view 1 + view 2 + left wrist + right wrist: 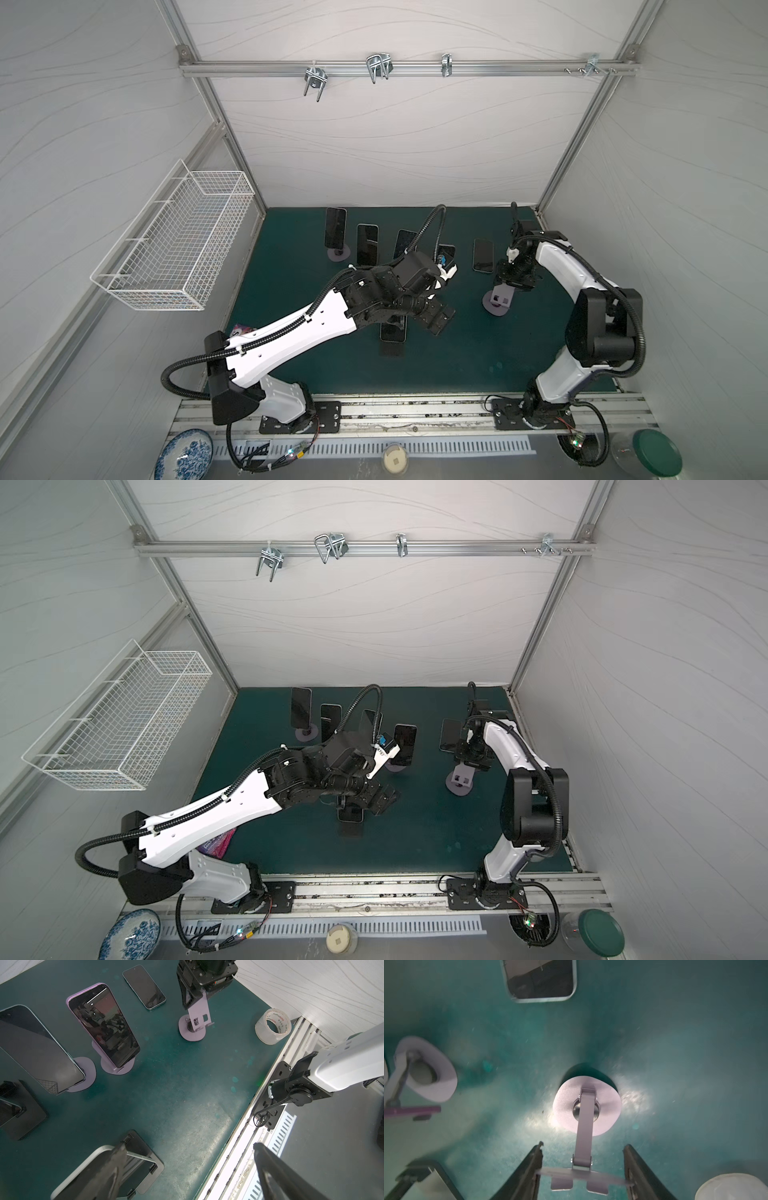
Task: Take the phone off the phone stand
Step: 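Carry the lilac stand with the right gripper toward the far table corner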
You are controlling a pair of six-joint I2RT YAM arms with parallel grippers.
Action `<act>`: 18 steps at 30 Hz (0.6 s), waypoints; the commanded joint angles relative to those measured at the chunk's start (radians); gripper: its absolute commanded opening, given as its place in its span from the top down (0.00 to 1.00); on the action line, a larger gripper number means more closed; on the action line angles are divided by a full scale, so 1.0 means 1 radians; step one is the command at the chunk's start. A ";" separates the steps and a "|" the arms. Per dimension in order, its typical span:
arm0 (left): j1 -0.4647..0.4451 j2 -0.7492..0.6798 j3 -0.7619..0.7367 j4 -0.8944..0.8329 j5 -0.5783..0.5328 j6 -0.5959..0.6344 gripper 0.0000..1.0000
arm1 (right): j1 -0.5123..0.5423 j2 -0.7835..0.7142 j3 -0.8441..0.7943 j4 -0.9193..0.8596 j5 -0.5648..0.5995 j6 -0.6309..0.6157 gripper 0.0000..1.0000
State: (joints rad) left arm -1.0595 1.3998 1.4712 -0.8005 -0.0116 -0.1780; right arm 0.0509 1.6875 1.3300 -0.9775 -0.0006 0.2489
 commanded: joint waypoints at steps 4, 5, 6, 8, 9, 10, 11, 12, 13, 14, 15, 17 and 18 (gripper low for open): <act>-0.002 -0.029 -0.007 0.045 -0.008 0.027 0.03 | -0.079 0.062 0.082 -0.033 0.012 -0.040 0.45; -0.002 -0.030 -0.009 0.048 -0.008 0.025 0.03 | -0.086 0.072 0.097 -0.035 0.012 -0.040 0.45; -0.002 -0.031 -0.012 0.049 -0.007 0.026 0.03 | -0.097 0.084 0.111 -0.038 0.011 -0.041 0.45; -0.002 -0.036 -0.018 0.053 -0.003 0.023 0.03 | -0.112 0.104 0.135 -0.039 0.014 -0.039 0.45; -0.002 -0.038 -0.021 0.058 0.000 0.023 0.03 | -0.119 0.114 0.146 -0.041 0.014 -0.036 0.45; -0.002 -0.039 -0.026 0.061 0.003 0.022 0.03 | -0.123 0.125 0.158 -0.042 0.015 -0.036 0.45; -0.002 -0.039 -0.030 0.060 0.004 0.022 0.03 | -0.127 0.136 0.169 -0.044 0.017 -0.035 0.45; -0.001 -0.039 -0.033 0.064 0.006 0.024 0.03 | -0.131 0.147 0.182 -0.047 0.019 -0.034 0.45; -0.002 -0.041 -0.037 0.068 0.008 0.026 0.03 | -0.134 0.160 0.196 -0.050 0.023 -0.035 0.45; -0.002 -0.041 -0.043 0.073 0.008 0.027 0.03 | -0.136 0.169 0.207 -0.053 0.026 -0.034 0.45; -0.002 -0.042 -0.053 0.085 0.011 0.028 0.03 | -0.139 0.182 0.219 -0.056 0.029 -0.034 0.45; -0.001 -0.042 -0.072 0.113 0.024 0.030 0.03 | -0.147 0.203 0.244 -0.061 0.031 -0.034 0.45; -0.002 -0.040 -0.082 0.127 0.033 0.031 0.03 | -0.151 0.215 0.258 -0.065 0.033 -0.035 0.45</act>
State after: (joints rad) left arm -1.0595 1.3754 1.4052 -0.7425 -0.0032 -0.1638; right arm -0.0872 1.8744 1.5475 -0.9970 0.0216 0.2337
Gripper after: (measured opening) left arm 0.974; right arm 0.598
